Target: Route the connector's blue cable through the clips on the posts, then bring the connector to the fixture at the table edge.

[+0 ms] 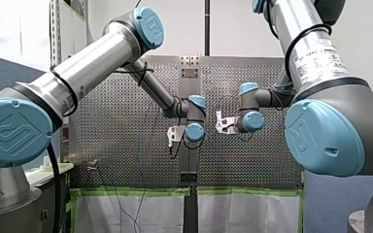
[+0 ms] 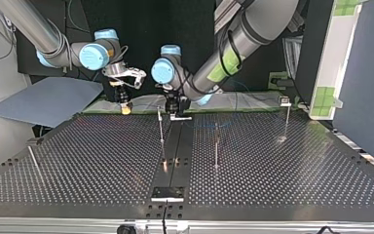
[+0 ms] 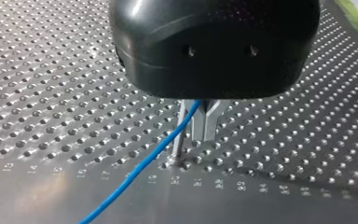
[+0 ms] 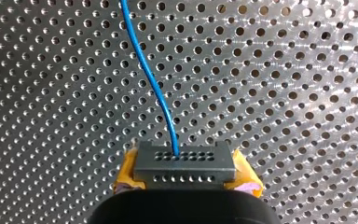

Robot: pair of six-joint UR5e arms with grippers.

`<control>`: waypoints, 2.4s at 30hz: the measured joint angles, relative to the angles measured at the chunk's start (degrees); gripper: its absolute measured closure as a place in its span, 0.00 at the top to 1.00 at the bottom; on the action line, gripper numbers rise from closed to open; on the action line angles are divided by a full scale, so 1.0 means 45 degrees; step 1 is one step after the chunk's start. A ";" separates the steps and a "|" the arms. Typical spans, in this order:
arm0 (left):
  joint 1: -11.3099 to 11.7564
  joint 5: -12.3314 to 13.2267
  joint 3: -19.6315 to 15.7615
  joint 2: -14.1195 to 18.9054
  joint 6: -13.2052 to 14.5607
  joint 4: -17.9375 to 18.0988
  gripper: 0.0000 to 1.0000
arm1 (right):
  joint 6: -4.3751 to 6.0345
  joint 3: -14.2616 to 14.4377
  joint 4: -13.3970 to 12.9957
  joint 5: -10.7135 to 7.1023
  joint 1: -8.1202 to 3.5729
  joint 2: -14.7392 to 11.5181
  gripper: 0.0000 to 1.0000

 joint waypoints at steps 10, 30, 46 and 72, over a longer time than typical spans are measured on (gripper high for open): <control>0.0277 0.0348 0.0152 -0.0009 0.0048 -0.0226 0.00 | 0.0018 -0.0427 -0.0030 -0.0035 0.0063 0.0587 0.02; 0.0540 0.0928 0.0197 -0.0015 0.0123 -0.0320 0.00 | 0.0285 -0.1628 0.0347 -0.0453 -0.0021 0.1032 0.02; 0.0775 0.1213 0.0717 -0.0224 0.0146 -0.0736 0.00 | 0.0322 -0.2127 0.0552 -0.0487 0.0007 0.1479 0.02; 0.1020 0.1711 0.1349 -0.0453 0.0332 -0.1477 0.00 | 0.0340 -0.2994 0.1069 -0.0502 0.0076 0.2043 0.02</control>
